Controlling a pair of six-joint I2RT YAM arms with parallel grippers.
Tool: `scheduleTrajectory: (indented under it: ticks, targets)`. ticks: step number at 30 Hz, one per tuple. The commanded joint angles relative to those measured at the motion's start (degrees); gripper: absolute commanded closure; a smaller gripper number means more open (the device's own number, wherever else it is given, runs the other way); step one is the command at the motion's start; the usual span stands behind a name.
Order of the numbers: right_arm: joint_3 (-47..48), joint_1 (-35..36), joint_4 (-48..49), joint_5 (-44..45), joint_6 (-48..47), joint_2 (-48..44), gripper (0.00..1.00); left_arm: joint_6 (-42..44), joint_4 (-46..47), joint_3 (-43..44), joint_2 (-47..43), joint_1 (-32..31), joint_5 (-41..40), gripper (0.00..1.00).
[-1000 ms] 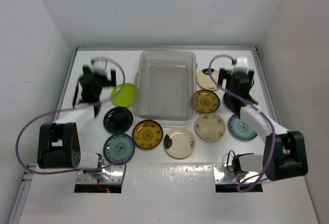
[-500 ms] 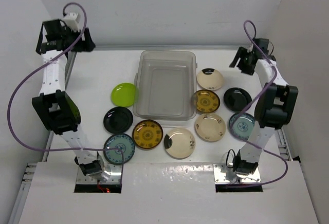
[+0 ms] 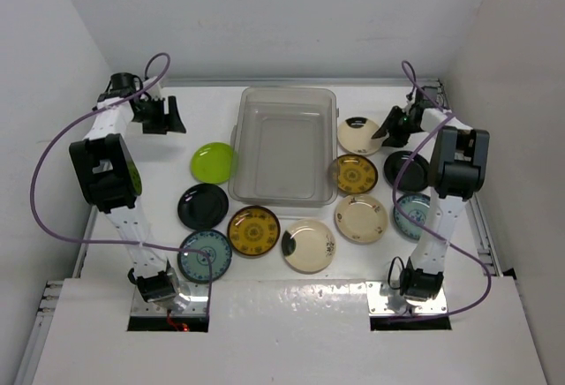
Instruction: Place the plates into the plastic bin on the countertop
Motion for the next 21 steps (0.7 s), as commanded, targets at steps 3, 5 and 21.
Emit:
scheduleTrajectory:
  ticks: [3, 5, 21]
  targets:
    - [-2.1, 0.3, 5.0, -0.3, 3.6, 0.8, 0.76, 1.0, 0.5, -1.9, 1.9, 0.0, 1.9, 0.28]
    - [-4.3, 0.1, 6.7, 2.1, 3.9, -0.5, 0.96, 1.8, 0.5, -2.7, 1.9, 0.0, 1.9, 0.28]
    - [-13.9, 6.6, 19.7, 30.2, 9.0, -29.8, 1.0, 5.6, 0.5, -8.4, 0.8, -2.4, 0.1, 0.28]
